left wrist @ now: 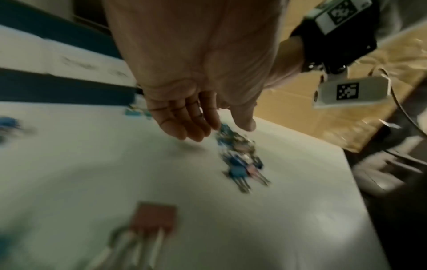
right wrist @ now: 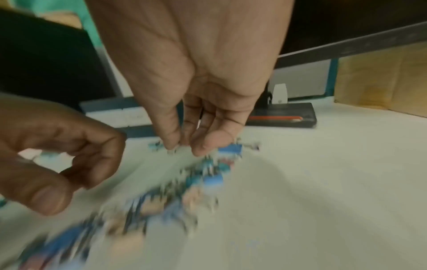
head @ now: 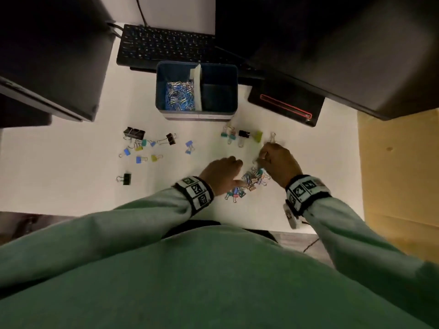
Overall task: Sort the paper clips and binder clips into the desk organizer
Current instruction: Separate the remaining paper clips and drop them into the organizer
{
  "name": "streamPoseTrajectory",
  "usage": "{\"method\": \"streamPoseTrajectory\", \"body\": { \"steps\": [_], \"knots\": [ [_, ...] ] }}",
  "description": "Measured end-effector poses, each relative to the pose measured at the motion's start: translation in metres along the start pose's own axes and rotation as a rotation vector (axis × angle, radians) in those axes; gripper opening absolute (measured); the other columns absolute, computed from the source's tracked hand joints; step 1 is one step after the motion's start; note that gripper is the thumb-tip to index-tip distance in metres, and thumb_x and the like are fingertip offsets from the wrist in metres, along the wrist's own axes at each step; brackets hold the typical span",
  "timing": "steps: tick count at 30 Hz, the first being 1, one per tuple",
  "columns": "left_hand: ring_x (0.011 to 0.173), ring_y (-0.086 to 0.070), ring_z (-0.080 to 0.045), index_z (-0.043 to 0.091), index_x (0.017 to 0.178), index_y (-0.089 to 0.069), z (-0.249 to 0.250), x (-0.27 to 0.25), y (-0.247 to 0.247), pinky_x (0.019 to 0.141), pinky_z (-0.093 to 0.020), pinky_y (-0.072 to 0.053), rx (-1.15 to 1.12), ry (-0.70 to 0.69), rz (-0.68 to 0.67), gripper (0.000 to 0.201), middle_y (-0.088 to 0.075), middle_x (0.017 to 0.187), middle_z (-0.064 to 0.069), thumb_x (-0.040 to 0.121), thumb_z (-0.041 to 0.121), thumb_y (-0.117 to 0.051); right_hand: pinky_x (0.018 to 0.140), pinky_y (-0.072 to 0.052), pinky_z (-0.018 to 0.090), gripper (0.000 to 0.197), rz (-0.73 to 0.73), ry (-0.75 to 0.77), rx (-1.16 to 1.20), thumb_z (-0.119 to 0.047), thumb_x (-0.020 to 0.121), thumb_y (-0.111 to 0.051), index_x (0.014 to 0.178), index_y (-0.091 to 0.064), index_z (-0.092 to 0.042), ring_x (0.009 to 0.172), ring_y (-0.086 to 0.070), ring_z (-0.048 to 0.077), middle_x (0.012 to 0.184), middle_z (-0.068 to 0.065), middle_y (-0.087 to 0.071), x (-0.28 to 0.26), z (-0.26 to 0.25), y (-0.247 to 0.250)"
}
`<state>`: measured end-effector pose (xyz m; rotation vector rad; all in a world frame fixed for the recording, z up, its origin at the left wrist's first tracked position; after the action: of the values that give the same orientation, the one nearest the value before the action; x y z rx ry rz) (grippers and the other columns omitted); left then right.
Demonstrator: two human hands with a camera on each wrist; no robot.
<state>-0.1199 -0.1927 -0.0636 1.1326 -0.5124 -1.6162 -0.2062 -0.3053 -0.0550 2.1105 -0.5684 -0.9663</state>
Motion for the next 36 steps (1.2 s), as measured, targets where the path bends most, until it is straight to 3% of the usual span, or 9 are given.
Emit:
{"method": "streamPoseTrajectory", "body": {
  "steps": [3,5,10,15,21,25,28,33,36],
  "knots": [
    [0.097,-0.059,-0.031,0.005,0.12,-0.048,0.013,0.0,-0.034,0.078,-0.04,-0.048,0.111,-0.053,-0.105,0.055,-0.056,0.111,-0.014,0.085,0.044,-0.065,0.083,-0.054,0.04,0.032,-0.085,0.047,-0.114,-0.031,0.085,-0.068,0.111,-0.059,-0.016,0.099,-0.062,0.03,0.117,0.01,-0.057,-0.035,0.015,-0.032],
    [0.096,-0.058,-0.032,0.005,0.115,-0.049,0.002,-0.001,-0.035,0.076,-0.041,-0.048,0.071,-0.05,-0.1,0.046,-0.054,0.11,-0.014,0.085,0.036,-0.067,0.086,-0.054,0.04,0.039,-0.103,0.088,-0.142,-0.03,0.086,-0.068,0.121,-0.057,-0.017,0.107,-0.059,0.03,0.127,0.01,-0.053,-0.048,0.018,-0.047],
    [0.086,-0.053,-0.022,0.009,0.102,-0.051,-0.047,-0.01,-0.026,0.069,-0.028,-0.038,-0.05,-0.007,-0.153,0.029,-0.05,0.104,-0.007,0.084,0.024,-0.068,0.075,-0.055,0.043,0.022,-0.098,0.084,-0.169,-0.025,0.094,-0.054,0.113,-0.057,-0.016,0.095,-0.06,0.033,0.113,0.011,-0.052,-0.064,0.042,-0.056],
    [0.092,-0.057,-0.026,0.008,0.104,-0.056,-0.055,-0.01,-0.012,0.074,-0.028,-0.042,-0.047,-0.021,-0.04,0.023,-0.054,0.106,-0.011,0.084,0.009,-0.066,0.072,-0.056,0.046,0.022,-0.092,0.089,-0.19,-0.023,0.097,-0.047,0.112,-0.058,-0.012,0.088,-0.061,0.034,0.107,0.011,-0.055,-0.072,0.057,-0.049],
    [0.096,-0.052,-0.027,0.014,0.105,-0.058,0.016,0.002,-0.025,0.084,-0.036,-0.039,0.129,-0.177,0.004,0.041,-0.057,0.102,-0.007,0.079,0.044,-0.068,0.073,-0.055,0.04,0.025,-0.024,0.07,-0.094,-0.028,0.092,-0.058,0.113,-0.055,-0.015,0.089,-0.062,0.03,0.108,0.006,-0.054,-0.068,0.043,-0.035],
    [0.099,-0.054,-0.03,0.012,0.104,-0.06,0.025,0.009,-0.042,0.086,-0.037,-0.037,0.156,-0.192,-0.023,0.033,-0.059,0.104,-0.009,0.084,0.038,-0.064,0.087,-0.054,0.043,0.03,-0.107,0.151,-0.117,-0.027,0.092,-0.058,0.121,-0.056,-0.018,0.111,-0.058,0.028,0.128,0.007,-0.053,-0.059,0.014,-0.051],
    [0.095,-0.054,-0.025,0.015,0.101,-0.06,0.025,0.008,-0.043,0.082,-0.034,-0.037,0.1,-0.205,-0.029,0.026,-0.059,0.1,-0.005,0.085,0.035,-0.063,0.091,-0.052,0.042,0.027,-0.16,0.145,-0.102,-0.028,0.095,-0.054,0.12,-0.057,-0.016,0.116,-0.056,0.028,0.128,0.008,-0.053,-0.055,0.01,-0.057],
    [0.076,-0.054,-0.017,0.014,0.091,-0.06,-0.001,-0.004,-0.001,0.067,-0.024,-0.037,-0.139,-0.098,0.141,0.021,-0.058,0.084,-0.002,0.085,0.033,-0.067,0.074,-0.053,0.034,0.018,0.045,0.07,0.08,-0.032,0.091,-0.06,0.105,-0.062,-0.02,0.082,-0.059,0.017,0.103,-0.001,-0.055,-0.062,0.042,-0.028],
    [0.07,-0.052,-0.014,0.016,0.083,-0.059,-0.038,-0.012,0.024,0.061,-0.025,-0.041,-0.26,0.002,0.216,0.019,-0.058,0.079,0.001,0.087,0.033,-0.066,0.07,-0.052,0.036,0.012,0.081,-0.013,0.129,-0.028,0.093,-0.058,0.094,-0.063,-0.018,0.072,-0.055,0.016,0.091,-0.003,-0.053,-0.064,0.07,-0.019]
  ]
}}
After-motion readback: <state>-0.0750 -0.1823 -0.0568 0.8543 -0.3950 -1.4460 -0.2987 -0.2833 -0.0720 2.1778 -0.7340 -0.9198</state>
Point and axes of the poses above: each hand's wrist, its own x-axis towards the middle knuckle, its own y-axis out of the back of the hand, z = x × y, the point moved 9 cm from there along x, towards the middle knuckle
